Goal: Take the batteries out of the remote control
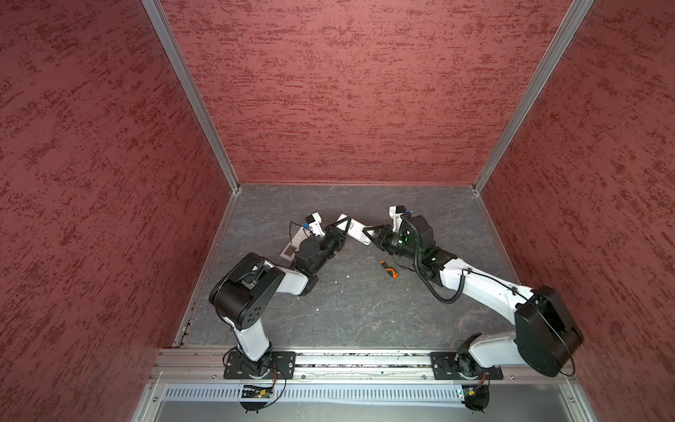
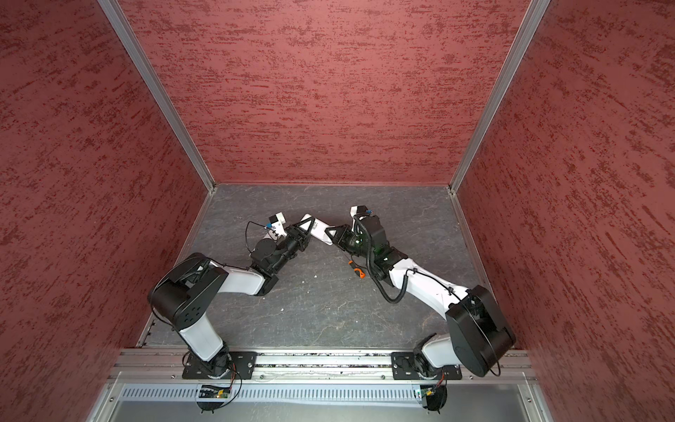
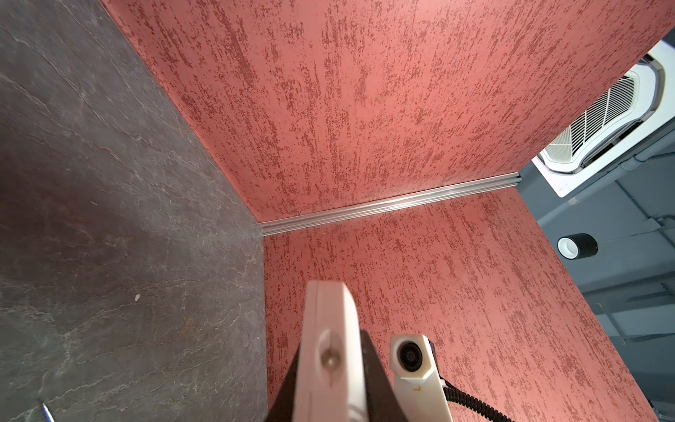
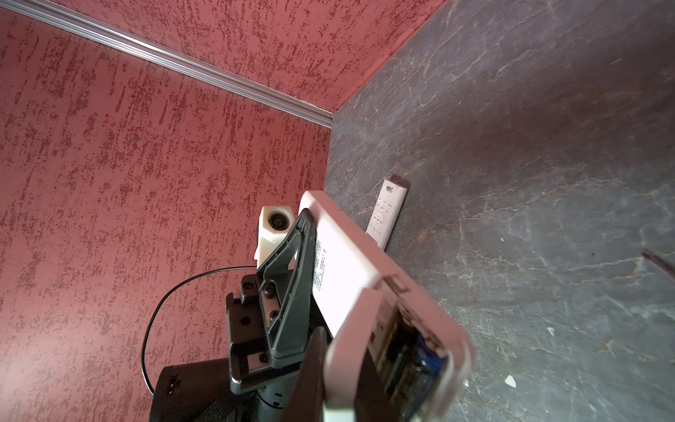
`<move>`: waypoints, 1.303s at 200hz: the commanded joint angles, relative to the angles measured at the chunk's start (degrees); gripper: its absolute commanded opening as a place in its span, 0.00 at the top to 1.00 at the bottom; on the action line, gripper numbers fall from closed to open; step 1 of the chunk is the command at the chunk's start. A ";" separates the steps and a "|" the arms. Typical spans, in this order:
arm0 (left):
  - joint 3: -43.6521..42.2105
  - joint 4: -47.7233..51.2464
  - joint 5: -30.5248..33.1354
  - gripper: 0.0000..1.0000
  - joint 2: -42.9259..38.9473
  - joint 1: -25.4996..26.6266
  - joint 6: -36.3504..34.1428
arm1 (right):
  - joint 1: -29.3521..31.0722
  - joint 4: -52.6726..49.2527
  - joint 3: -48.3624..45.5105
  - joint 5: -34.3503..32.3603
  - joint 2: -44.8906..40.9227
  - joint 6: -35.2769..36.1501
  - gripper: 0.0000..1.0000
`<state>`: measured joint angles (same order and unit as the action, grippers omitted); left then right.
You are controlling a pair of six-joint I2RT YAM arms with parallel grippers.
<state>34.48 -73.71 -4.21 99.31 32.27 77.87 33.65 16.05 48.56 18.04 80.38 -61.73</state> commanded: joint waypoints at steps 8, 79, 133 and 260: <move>-0.46 -1.62 -1.31 1.00 -2.44 -1.01 -0.53 | 0.19 0.56 -0.48 -0.50 -0.70 -1.55 1.00; -0.59 1.75 -2.38 1.00 -4.12 -3.40 -1.22 | -0.41 1.11 0.13 1.26 -4.27 0.06 1.00; -3.70 7.46 -7.32 1.00 -4.27 -3.45 -1.71 | -10.08 -20.46 7.10 -1.52 -7.03 18.61 1.00; -10.67 20.57 1.68 1.00 -8.42 5.13 -7.49 | -14.92 -38.03 13.90 -42.07 19.84 39.94 1.00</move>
<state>23.35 -55.59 -5.67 92.68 36.21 73.08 19.44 -19.68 59.27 -14.76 97.84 -25.12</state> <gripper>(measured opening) 0.193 0.112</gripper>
